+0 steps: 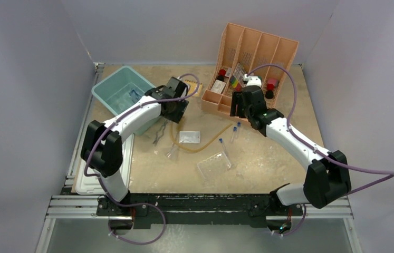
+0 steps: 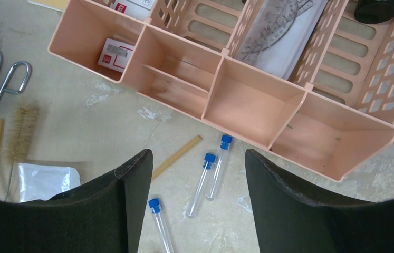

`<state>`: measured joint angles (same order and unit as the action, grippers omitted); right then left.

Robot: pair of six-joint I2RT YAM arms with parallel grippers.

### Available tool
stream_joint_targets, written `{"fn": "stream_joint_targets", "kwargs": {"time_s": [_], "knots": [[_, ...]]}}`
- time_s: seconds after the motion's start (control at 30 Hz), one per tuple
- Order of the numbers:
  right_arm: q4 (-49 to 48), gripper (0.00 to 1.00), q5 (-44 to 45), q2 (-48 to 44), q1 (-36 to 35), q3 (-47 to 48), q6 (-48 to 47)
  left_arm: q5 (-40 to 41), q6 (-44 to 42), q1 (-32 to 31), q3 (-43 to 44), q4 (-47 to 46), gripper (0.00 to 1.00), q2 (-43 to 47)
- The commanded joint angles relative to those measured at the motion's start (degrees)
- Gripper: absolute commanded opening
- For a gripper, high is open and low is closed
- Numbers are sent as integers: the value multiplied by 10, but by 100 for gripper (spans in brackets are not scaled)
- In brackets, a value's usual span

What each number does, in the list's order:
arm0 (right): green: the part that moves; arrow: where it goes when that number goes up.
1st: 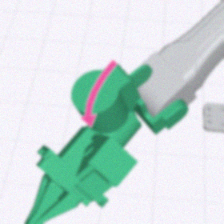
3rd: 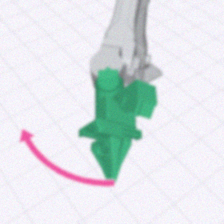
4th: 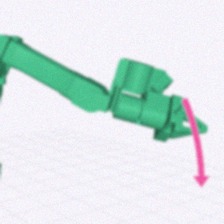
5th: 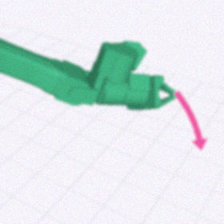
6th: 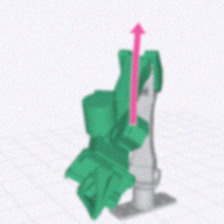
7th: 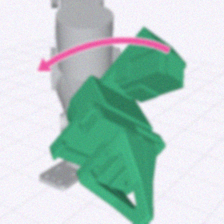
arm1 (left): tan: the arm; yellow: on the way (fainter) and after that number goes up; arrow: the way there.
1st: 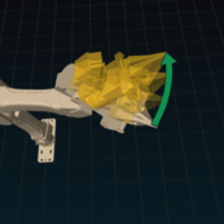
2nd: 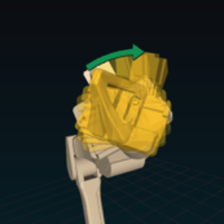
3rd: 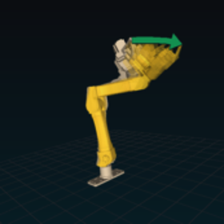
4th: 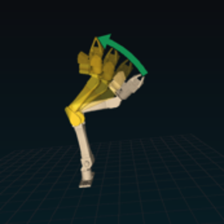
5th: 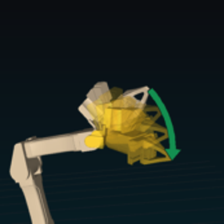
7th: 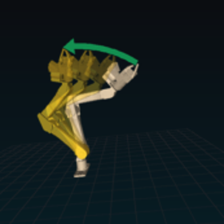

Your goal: Organize the chemistry lab equipment

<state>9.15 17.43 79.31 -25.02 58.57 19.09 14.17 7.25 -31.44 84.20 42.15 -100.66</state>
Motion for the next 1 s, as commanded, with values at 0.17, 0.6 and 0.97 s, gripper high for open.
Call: {"fn": "stream_joint_targets", "kwargs": {"time_s": [0.17, 0.6, 0.97], "knots": [[-21, 67, 1, -24, 2, -3, 12, 69, -1, 0, -101, 41, 49, 57], [-25, 65, -8, -38, 1, -16, 16, 114, 21, 0, -177, -13, 30, 12], [-26, 65, -6, -39, 1, -16, 16, 106, 15, 0, -189, -19, 29, -41]]}}
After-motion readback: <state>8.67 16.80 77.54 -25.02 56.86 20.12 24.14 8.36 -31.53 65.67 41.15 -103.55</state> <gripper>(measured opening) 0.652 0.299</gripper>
